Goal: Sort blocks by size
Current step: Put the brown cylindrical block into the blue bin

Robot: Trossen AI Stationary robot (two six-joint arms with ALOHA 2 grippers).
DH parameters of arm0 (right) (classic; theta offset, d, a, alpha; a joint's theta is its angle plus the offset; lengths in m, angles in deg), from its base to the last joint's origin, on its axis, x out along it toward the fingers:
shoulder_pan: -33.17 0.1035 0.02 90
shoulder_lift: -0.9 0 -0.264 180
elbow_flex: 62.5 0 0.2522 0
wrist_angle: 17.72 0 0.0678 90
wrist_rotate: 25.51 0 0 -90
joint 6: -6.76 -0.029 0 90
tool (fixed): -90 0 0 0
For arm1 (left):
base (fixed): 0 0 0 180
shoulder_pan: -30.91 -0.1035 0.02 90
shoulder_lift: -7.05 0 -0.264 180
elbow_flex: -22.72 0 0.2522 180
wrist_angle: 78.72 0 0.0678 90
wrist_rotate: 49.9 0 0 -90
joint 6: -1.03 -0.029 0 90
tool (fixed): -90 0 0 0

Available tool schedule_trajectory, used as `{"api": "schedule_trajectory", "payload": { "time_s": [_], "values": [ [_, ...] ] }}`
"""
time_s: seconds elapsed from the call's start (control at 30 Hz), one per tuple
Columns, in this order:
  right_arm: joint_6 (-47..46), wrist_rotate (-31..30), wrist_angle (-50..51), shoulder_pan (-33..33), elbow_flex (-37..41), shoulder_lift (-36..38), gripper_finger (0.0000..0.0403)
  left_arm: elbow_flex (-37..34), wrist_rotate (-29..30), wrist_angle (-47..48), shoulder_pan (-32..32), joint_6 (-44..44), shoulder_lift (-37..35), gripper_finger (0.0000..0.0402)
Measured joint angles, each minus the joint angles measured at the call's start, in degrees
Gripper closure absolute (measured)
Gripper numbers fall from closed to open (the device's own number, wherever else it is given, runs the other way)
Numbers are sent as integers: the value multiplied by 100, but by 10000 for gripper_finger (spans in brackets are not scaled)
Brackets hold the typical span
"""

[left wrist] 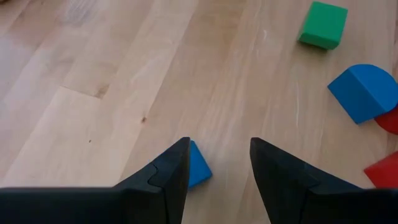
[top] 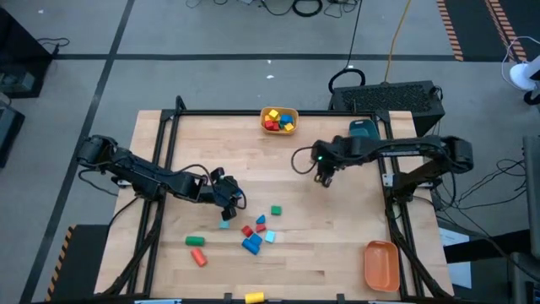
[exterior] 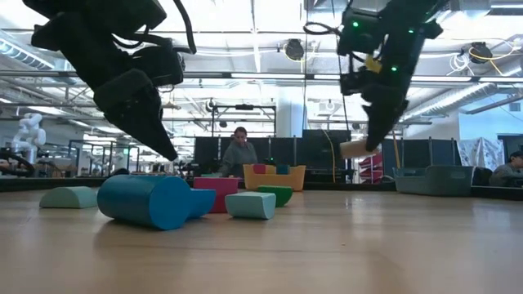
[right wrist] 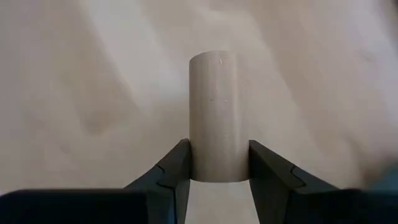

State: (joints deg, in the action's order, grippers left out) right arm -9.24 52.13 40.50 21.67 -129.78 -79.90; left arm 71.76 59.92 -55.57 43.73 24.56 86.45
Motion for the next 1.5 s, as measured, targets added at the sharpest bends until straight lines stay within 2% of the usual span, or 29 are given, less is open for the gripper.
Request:
{"api": "schedule_trajectory", "payload": {
  "time_s": [0.17, 0.4, 0.53, 0.7, 0.97, 1.2, 1.5],
  "values": [
    [-696, -562, 947, -352, 9, 304, 286, 0, 2, 0, 0, 0, 0, 233],
    [-1377, -912, 1773, -1107, 9, 463, 286, 0, 175, -1, 4, -4, 2, 233],
    [-1364, -912, 1725, -1612, 9, 437, 285, 0, 461, -20, 9, -9, 2, 233],
    [-1265, -1176, 1719, -2233, 9, 433, 285, 0, 487, -12, 123, -9, 2, 233],
    [-1089, -1185, 1737, -2934, 10, 431, 285, 0, 534, -2, 234, -162, 2, 233],
    [-839, -1135, 1112, -3207, 599, 431, 275, 0, 697, -2, 234, -157, 2, 233],
    [-571, -1179, 542, -3274, 948, 426, 224, 0, 767, -48, 232, -146, 2, 233]
  ]
}}
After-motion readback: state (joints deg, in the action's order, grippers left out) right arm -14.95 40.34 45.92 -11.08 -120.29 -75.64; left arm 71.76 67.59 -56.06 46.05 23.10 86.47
